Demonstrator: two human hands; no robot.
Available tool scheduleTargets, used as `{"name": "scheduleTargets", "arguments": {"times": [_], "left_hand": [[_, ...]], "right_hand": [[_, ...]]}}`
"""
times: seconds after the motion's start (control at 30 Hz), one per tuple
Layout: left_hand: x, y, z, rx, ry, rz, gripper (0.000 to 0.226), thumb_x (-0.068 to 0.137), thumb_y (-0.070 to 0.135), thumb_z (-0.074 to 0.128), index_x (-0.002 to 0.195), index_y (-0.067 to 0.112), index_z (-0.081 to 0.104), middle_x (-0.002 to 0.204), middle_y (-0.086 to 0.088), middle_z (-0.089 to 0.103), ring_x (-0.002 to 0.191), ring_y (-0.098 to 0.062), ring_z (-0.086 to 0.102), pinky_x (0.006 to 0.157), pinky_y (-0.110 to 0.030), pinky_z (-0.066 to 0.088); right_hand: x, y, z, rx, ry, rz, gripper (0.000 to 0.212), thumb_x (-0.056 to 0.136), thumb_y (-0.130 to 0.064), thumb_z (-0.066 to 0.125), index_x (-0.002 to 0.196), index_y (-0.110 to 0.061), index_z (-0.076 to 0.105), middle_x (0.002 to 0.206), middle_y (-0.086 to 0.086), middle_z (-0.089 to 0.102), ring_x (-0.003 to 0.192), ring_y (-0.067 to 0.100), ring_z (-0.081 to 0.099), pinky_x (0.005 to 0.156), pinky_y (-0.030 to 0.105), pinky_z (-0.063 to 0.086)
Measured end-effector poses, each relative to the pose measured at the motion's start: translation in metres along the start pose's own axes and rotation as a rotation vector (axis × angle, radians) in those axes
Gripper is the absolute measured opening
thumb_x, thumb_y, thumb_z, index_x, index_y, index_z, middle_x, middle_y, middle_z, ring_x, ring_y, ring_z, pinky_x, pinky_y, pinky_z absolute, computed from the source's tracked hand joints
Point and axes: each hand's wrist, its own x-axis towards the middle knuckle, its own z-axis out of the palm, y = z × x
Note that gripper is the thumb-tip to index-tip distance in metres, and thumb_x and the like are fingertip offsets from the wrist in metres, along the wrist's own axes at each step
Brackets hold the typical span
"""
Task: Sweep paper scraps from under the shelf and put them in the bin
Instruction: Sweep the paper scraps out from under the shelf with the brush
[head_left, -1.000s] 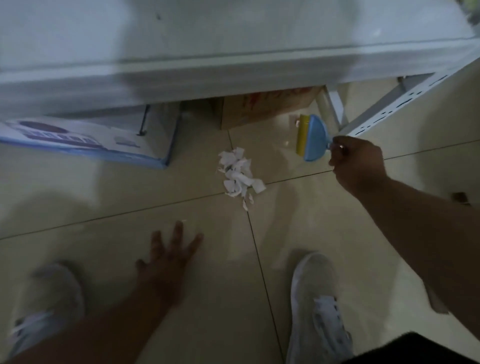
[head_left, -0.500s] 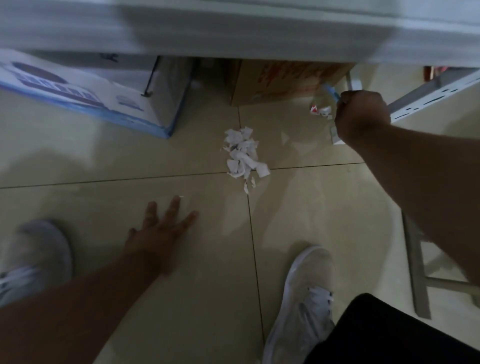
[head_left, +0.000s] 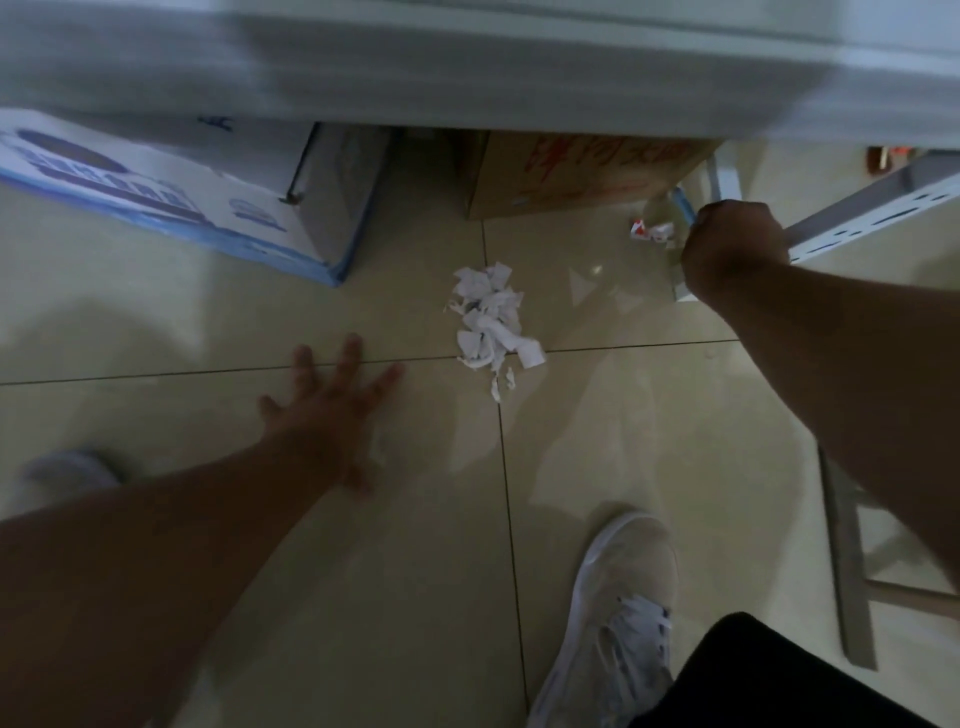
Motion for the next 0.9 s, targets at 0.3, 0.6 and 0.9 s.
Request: {"name": "scheduleTargets", "arguments": {"times": [0.3,0.6,0.9], "left_hand": [[-0.003,0.000,0.002,-0.028,0.029,0.008,0.154,0.059,0.038,0.100,0.148,0.070,-0.021,0.162,0.017,-0.044,0.155,-0.046,-0.027,0.109,-0.086,0.022],[-0.003,0.000,0.000,-0.039,0.011,-0.001,0.156,0.058,0.033,0.101,0.149,0.069,-0.019,0.161,0.018,-0.046,0.154,-0.046,-0.029,0.109,-0.086,0.020],[-0.004,0.003,-0.001,-0.043,0.010,-0.002,0.152,0.059,0.035,0.100,0.152,0.066,-0.016,0.163,0.016,-0.043,0.154,-0.048,-0.028,0.108,-0.087,0.021]], "right_hand": [[-0.034,-0.032,0.017,0.135,-0.107,-0.091,0.030,0.094,-0.015,0.045,0.116,-0.008,0.063,0.106,0.023,0.066,0.098,0.042,0.066,0.076,0.041,0.053],[-0.051,-0.038,-0.006,0.175,0.000,-0.322,0.024,0.099,-0.018,0.043,0.100,-0.006,0.064,0.093,0.019,0.068,0.082,0.038,0.065,0.069,0.037,0.052],[-0.015,-0.012,-0.021,0.083,0.017,-0.136,0.016,0.085,-0.011,0.052,0.096,-0.008,0.063,0.087,0.019,0.068,0.082,0.040,0.067,0.062,0.034,0.044]]}}
